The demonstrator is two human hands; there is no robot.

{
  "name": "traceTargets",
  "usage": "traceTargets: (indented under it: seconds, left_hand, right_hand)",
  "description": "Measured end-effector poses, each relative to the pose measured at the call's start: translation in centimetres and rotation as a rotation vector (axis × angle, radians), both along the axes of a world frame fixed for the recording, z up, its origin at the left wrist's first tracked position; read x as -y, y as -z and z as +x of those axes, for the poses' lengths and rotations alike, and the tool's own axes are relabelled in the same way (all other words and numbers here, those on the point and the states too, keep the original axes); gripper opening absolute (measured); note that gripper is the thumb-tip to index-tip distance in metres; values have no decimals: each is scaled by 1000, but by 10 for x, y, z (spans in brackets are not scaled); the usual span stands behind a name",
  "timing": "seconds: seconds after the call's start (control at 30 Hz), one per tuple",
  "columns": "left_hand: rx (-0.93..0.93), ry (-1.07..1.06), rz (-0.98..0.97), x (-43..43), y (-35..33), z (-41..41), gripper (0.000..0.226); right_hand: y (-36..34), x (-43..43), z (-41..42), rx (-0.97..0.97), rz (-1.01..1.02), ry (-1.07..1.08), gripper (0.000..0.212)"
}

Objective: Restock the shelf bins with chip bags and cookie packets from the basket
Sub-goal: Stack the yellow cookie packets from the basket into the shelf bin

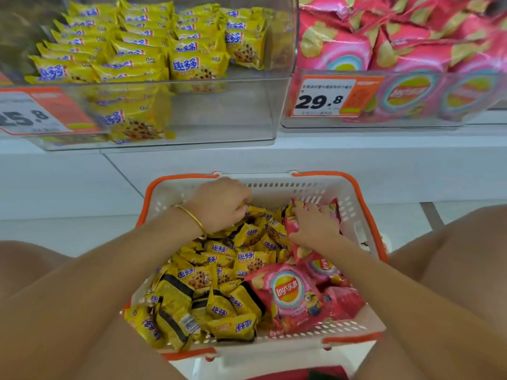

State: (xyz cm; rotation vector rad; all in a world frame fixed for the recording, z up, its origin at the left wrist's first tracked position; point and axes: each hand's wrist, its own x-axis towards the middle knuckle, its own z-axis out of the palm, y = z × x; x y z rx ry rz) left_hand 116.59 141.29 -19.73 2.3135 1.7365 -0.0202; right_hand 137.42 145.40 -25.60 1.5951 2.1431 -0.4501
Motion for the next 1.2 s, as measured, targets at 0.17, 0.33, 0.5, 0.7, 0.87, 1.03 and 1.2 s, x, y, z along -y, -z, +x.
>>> traceTargets:
  seconds: [0.17, 0.33, 0.5, 0.7, 0.87, 1.03, 1.2]
  left_hand:
    - [-42, -150, -353, -13, 71, 11, 30]
    - [81, -378, -477, -18, 124, 28, 47]
    - [160, -489, -329, -22, 131, 32, 18]
    - [229, -418, -438, -20, 145, 35, 48]
    - [123, -484, -319, -15, 154, 46, 27]
    - [425, -506, -345, -24, 96, 21, 24]
    - [730, -457, -359, -9, 4, 4, 24]
  right_hand:
    - [13, 3, 6, 57, 47, -42, 68]
    - [1, -15, -2, -81, 82, -51, 52]
    - [-7, -29, -13, -218, 89, -61, 36]
    - [-1, -19, -18, -366, 37, -56, 33]
    - [6, -15, -11, -403, 16, -59, 35]
    - [-6, -25, -11, -449, 3, -96, 40]
    - [-50, -23, -22, -646, -228, -150, 53]
